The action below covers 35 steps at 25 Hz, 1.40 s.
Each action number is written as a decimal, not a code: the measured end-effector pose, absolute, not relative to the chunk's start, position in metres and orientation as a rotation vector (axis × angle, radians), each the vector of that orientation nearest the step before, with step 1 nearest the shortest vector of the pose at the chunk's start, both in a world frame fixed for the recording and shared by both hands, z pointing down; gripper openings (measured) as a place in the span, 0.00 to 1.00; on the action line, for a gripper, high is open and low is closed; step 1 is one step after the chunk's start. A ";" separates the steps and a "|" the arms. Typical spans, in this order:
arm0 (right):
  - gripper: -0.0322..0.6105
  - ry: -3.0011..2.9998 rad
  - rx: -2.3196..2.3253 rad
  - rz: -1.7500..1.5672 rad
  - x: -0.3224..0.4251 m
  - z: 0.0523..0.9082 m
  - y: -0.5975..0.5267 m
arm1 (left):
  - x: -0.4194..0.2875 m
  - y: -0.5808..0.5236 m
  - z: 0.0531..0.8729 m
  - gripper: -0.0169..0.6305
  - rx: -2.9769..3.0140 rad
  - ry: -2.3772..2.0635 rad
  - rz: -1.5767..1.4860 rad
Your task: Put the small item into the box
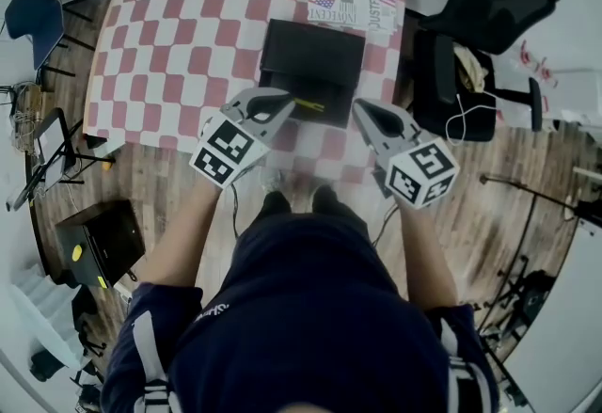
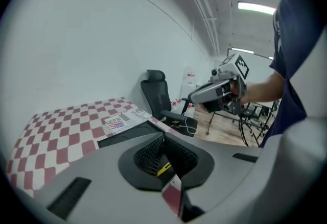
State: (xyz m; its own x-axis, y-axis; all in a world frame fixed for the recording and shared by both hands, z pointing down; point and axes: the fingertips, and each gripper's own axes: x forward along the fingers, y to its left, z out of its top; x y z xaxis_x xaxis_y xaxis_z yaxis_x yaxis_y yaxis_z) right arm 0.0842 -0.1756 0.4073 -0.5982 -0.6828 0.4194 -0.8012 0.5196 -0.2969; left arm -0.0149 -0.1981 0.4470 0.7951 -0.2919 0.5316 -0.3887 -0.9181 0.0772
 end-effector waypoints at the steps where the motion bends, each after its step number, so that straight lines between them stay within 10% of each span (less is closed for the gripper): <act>1: 0.07 -2.514 1.250 0.676 0.082 0.406 -0.175 | -0.018 -0.199 0.443 0.09 2.787 -0.546 0.737; 35: 0.07 -2.551 1.193 0.603 0.048 0.393 -0.148 | -0.044 -0.168 0.425 0.07 2.735 -0.580 0.522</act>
State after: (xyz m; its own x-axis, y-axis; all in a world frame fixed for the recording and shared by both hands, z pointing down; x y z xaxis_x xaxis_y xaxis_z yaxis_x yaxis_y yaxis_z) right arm 0.0478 -0.1483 0.3935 -0.6286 -0.6672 0.3995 -0.7755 0.5764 -0.2576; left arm -0.0439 -0.1679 0.4252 0.8527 -0.3297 0.4052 -0.4374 -0.8747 0.2089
